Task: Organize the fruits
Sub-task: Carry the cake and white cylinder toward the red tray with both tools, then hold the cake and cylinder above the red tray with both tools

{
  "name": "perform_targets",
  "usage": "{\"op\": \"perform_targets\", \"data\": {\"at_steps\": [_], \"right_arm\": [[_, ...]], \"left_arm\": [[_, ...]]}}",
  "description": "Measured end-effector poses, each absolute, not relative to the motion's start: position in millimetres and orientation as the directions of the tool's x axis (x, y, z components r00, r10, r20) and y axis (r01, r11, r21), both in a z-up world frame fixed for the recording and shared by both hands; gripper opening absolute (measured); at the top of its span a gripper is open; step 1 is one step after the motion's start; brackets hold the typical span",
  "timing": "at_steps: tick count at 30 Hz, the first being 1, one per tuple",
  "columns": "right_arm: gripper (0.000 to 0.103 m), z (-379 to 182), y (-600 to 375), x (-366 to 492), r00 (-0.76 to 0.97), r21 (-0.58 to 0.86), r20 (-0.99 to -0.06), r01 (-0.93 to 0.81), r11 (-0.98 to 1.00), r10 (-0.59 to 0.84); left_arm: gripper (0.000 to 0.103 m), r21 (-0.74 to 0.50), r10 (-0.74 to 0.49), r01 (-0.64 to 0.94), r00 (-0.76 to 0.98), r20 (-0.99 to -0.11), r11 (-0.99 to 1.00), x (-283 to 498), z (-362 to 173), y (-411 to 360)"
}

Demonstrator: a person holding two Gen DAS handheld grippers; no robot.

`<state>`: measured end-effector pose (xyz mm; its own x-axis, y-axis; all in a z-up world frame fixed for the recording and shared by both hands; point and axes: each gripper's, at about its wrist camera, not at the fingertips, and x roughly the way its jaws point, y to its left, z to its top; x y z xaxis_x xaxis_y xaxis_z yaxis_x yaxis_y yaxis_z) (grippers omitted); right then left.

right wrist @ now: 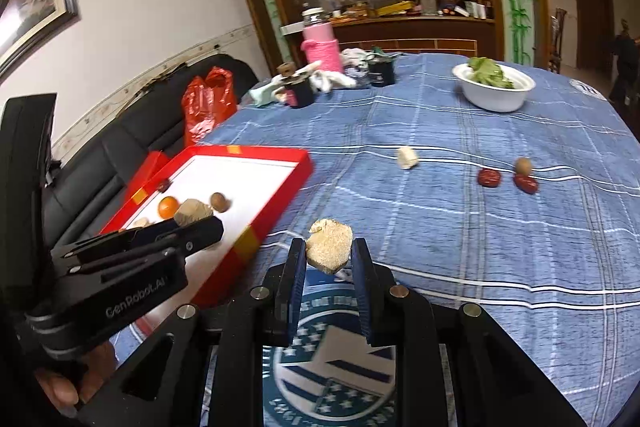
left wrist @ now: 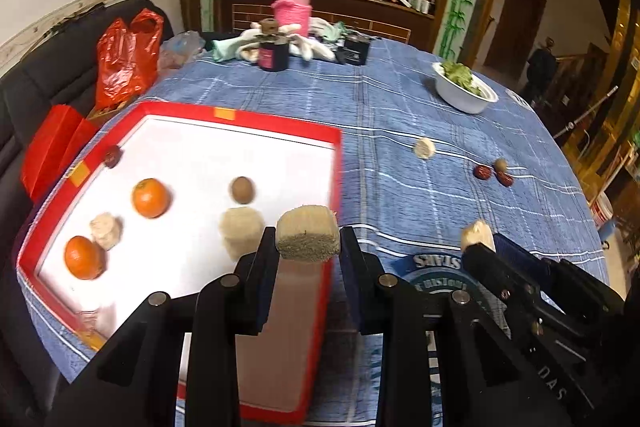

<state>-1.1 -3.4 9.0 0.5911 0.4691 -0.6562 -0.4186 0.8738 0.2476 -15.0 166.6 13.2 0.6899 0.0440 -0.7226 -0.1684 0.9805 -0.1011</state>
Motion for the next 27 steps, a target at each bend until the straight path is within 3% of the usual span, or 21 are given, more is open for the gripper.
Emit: {"op": "perform_targets", "data": {"at_steps": [27], "right_arm": [[0.023,19.1,102.9,-2.8,0.501,0.214,-0.647,-0.604,0.768,0.575]], "left_arm": [[0.028,-0.099,0.199,-0.386,0.66,-0.725,0.917,-17.5,6.7,277.3]]}}
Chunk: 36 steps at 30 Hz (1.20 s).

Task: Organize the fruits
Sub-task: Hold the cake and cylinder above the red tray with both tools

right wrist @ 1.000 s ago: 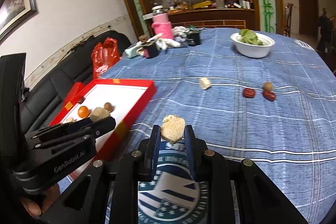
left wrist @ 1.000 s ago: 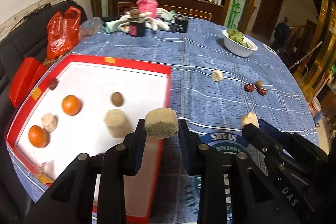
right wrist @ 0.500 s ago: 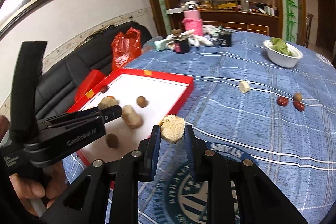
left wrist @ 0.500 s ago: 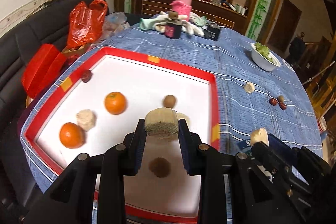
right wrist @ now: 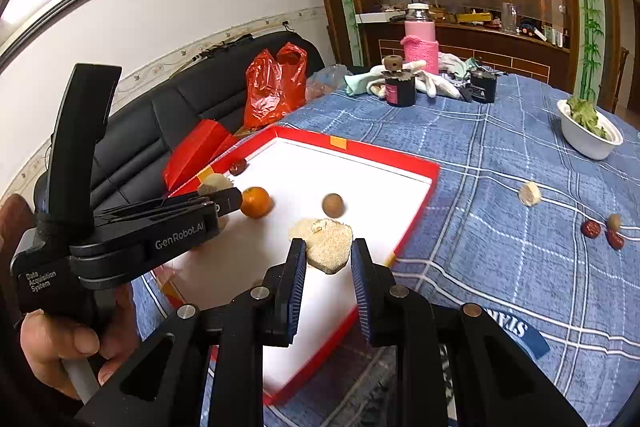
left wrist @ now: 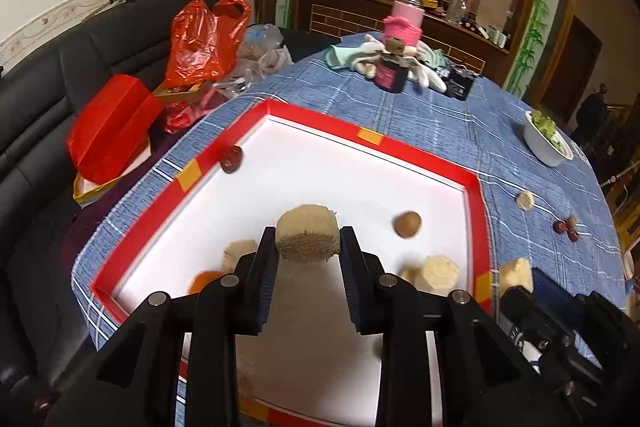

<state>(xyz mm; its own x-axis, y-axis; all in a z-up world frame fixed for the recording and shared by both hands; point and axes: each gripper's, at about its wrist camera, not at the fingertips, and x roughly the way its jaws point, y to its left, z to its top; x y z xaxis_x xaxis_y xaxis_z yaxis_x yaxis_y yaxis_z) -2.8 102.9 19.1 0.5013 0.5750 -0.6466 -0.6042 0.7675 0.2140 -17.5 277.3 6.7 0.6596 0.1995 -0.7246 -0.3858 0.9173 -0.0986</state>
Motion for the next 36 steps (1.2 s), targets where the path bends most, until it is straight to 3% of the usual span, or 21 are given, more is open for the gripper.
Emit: {"op": "perform_targets", "data": {"at_steps": [36], "right_arm": [[0.023,9.9,152.8,36.6,0.47,0.211,-0.671,-0.62,0.756,0.573]], "left_arm": [[0.028,-0.05,0.25,-0.426,0.618,-0.745,0.903,5.1,-1.4,293.6]]}}
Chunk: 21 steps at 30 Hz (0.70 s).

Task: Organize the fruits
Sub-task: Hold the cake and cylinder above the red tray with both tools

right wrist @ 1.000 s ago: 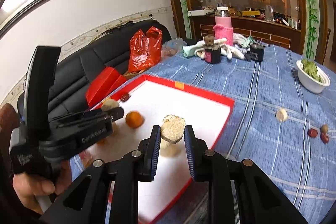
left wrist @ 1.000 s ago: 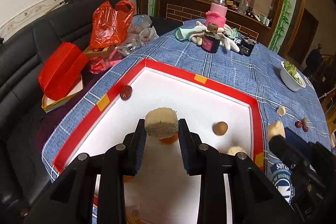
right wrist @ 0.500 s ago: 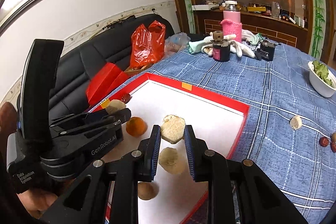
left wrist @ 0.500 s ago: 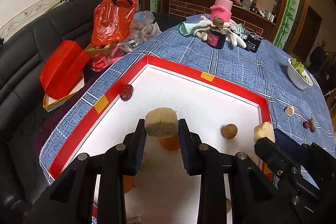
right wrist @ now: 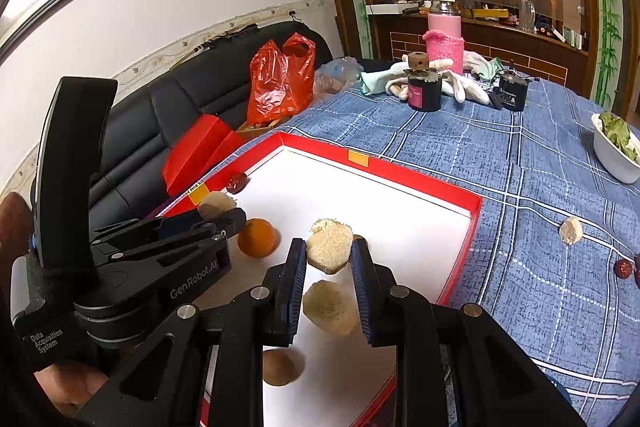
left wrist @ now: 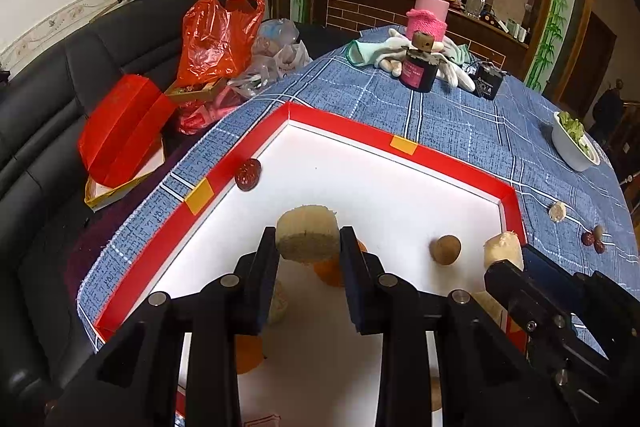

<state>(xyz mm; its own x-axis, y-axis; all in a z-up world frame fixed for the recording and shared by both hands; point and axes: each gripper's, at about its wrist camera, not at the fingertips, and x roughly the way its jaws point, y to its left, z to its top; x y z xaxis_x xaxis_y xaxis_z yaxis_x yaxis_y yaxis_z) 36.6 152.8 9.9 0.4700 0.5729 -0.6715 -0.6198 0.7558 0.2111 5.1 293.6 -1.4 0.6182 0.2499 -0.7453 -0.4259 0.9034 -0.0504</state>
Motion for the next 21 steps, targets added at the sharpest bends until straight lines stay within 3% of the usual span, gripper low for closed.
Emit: {"op": "perform_targets", "data": {"at_steps": [21], "right_arm": [[0.024,-1.7,165.7,48.2,0.446,0.207,-0.701,-0.62,0.757,0.557]], "left_arm": [[0.028,-0.046,0.257,-0.443,0.599,-0.759,0.895,8.0,-5.1,308.2]]}}
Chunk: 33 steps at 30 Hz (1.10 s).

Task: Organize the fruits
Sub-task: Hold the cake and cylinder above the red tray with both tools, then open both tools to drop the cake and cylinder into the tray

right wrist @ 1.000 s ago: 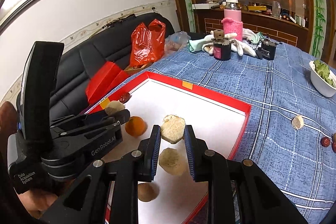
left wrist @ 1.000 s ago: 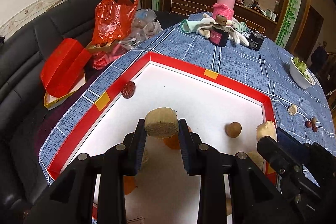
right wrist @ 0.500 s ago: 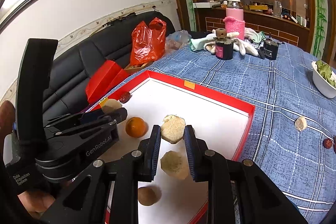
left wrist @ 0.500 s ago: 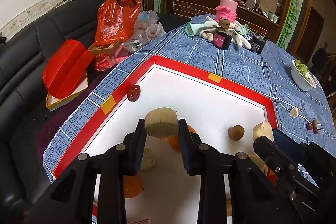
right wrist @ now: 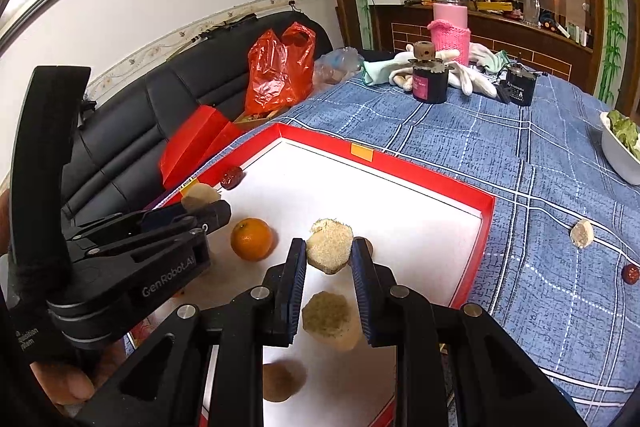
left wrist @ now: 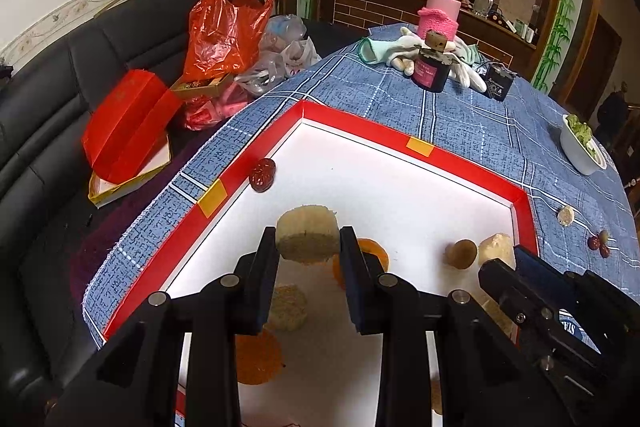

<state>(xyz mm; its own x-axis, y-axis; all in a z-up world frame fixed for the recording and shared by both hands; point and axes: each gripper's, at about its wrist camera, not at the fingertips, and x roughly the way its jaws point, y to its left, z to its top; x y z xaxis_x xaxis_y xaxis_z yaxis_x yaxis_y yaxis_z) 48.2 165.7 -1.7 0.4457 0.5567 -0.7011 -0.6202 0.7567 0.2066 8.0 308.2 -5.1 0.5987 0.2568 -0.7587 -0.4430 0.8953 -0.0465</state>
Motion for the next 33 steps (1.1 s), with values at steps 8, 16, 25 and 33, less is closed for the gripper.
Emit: {"op": "perform_targets", "data": {"at_steps": [8,16,25,33], "right_arm": [[0.024,-2.6,167.3,49.3,0.44,0.209,-0.702,-0.624,0.753,0.559],[0.024,-5.4,164.9,51.2,0.439,0.216,-0.706,-0.614,0.759,0.556],[0.024,-7.1,159.6,52.4,0.433,0.225,-0.712,-0.604,0.764,0.552],[0.026,-11.9,158.1,53.2,0.422,0.228,-0.727,-0.595,0.771,0.541]], "left_arm": [[0.028,-0.043,0.26,-0.448,0.591,-0.764,0.893,9.1,-5.6,308.8],[0.028,-0.041,0.258,-0.45,0.581,-0.772,0.892,10.6,-7.2,307.5],[0.028,-0.019,0.28,-0.457,0.577,-0.767,0.889,7.7,-5.2,304.6],[0.028,-0.001,0.306,-0.484,0.555,-0.774,0.875,4.2,-7.8,308.0]]}}
